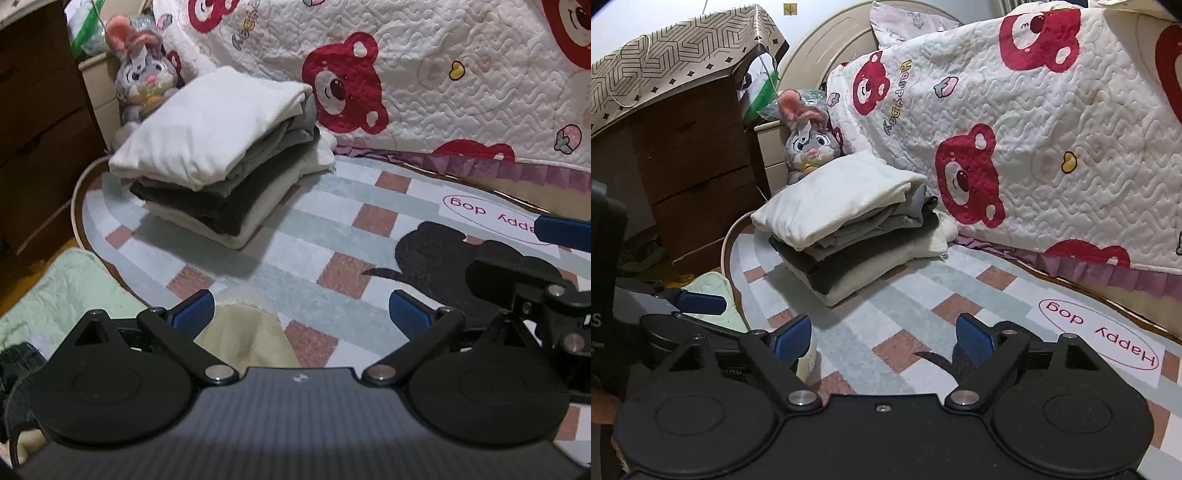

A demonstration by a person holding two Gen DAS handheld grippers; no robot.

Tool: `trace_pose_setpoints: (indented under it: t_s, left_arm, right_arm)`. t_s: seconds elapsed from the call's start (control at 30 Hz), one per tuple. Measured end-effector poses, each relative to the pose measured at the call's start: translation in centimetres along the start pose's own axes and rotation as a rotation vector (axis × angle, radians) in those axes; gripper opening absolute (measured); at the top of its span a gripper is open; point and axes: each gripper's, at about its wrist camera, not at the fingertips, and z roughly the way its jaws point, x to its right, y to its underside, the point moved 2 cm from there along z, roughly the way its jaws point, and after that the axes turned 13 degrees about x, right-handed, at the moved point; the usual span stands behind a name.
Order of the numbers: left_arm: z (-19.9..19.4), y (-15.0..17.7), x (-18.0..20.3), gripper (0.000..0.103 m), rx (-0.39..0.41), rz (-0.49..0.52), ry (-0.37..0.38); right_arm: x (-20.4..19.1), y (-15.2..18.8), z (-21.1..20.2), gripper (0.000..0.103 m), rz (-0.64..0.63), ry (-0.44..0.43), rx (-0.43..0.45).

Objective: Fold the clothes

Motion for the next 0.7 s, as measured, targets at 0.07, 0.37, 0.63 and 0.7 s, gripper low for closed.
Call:
trace_pose_setpoints:
  t_s: [0.07, 0.37, 0.63, 0.7]
  left_arm:
    - [0.09, 0.08, -0.07, 0.103, -0.003, -0.006, 0.007]
    - [0.06, 0.25, 0.12, 0.103, 0.009, -0.008, 0.006]
    - [0.32, 0.34, -0.07, 0.103, -0.020, -0.032, 0.003]
    - [0.35, 0.40, -0.08, 0.103, -0.024, -0.032, 0.003]
  right_arm:
    - [-0.07, -0.01, 0.02, 0.088, -0.001, 0.001, -0.001]
    - [0.07, 0.00, 0.06, 0.088, 0.013, 0.003, -0.014]
    - [0.15, -0.01, 0.24, 0.089, 0.033, 0.001, -0.021]
    - [0.07, 0.05, 0.23, 0.089, 0.030, 0.001, -0.023]
